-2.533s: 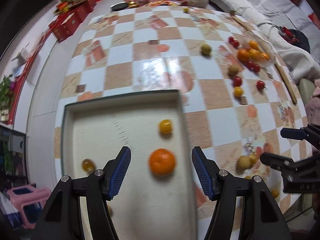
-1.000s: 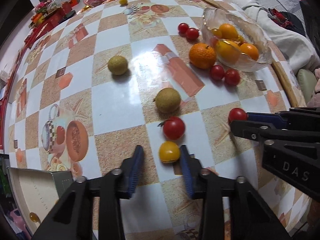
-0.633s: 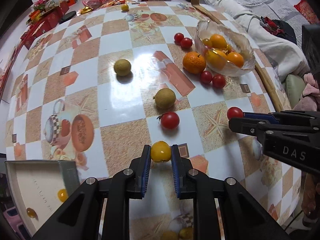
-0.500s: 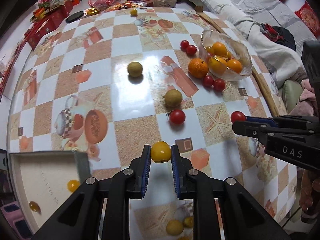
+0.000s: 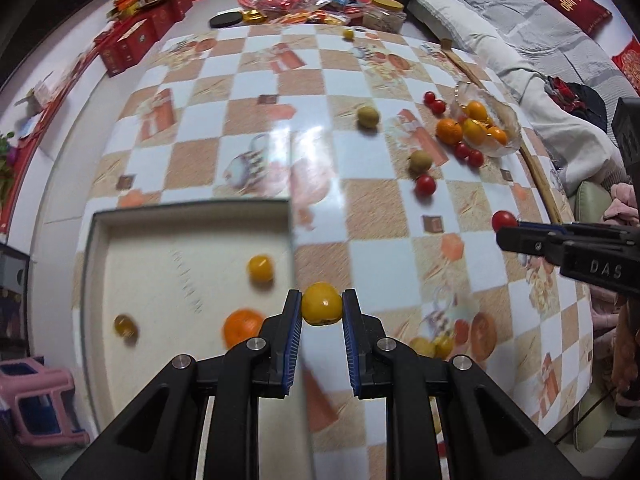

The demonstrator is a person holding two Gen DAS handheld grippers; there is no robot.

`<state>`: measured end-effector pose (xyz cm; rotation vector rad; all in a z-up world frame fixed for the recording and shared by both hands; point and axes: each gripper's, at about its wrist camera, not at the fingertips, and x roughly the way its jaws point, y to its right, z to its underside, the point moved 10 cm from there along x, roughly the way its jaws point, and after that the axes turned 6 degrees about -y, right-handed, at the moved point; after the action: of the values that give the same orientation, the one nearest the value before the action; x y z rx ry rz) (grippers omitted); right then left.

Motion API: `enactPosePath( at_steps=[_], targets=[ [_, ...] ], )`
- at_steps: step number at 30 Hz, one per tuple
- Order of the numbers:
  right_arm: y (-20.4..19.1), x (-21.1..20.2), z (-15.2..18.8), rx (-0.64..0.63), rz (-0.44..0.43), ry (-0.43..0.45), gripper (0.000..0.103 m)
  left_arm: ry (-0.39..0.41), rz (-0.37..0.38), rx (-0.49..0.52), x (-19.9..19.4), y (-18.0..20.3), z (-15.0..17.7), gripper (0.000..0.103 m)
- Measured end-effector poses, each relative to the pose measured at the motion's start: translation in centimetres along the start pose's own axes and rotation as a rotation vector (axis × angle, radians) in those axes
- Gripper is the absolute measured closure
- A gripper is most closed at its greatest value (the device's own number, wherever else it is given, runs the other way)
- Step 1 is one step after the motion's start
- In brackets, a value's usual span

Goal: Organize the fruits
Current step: 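Grasp a yellow tomato with the left gripper while the right grasps a red tomato, then carry both tomatoes over the white tray and open both grippers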

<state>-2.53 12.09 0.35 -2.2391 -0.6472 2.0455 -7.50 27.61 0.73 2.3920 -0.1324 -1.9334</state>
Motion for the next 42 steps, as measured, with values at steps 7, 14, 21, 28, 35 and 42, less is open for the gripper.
enactPosePath(
  at_steps=[7,14,21,28,35,42],
  targets=[
    [-6.0,0.7,0.8,-0.092,-0.027,-0.033,0.081,-0.024,-0.026,-0.112,-1.3,-5.1,4.7,0.082],
    [-12.9,2.8,2.0,-0.206,-0.059,-0.090,0.081,-0.053,-0.086,-0.171,-1.5,-9.7,9.5,0.082],
    [-18.0,5.8,3.7,-0.283,-0.084,-0.164,0.081,-0.089,-0.133,-0.274,-0.5,-14.5,13.1,0.082],
    [-20.8,9.8,5.6,-0.338,-0.053,-0.250,0.081,-0.128,-0.158,-0.310,1.2,-16.8,15.3,0.082],
    [-21.0,12.3,6.1,-0.381,0.057,-0.297,0.081,-0.151,-0.173,-0.310,2.5,-17.6,15.8,0.082],
    [-21.5,13.9,6.6,-0.399,0.086,-0.343,0.078,-0.155,-0.207,-0.270,2.7,-17.1,15.7,0.081]
  ],
)
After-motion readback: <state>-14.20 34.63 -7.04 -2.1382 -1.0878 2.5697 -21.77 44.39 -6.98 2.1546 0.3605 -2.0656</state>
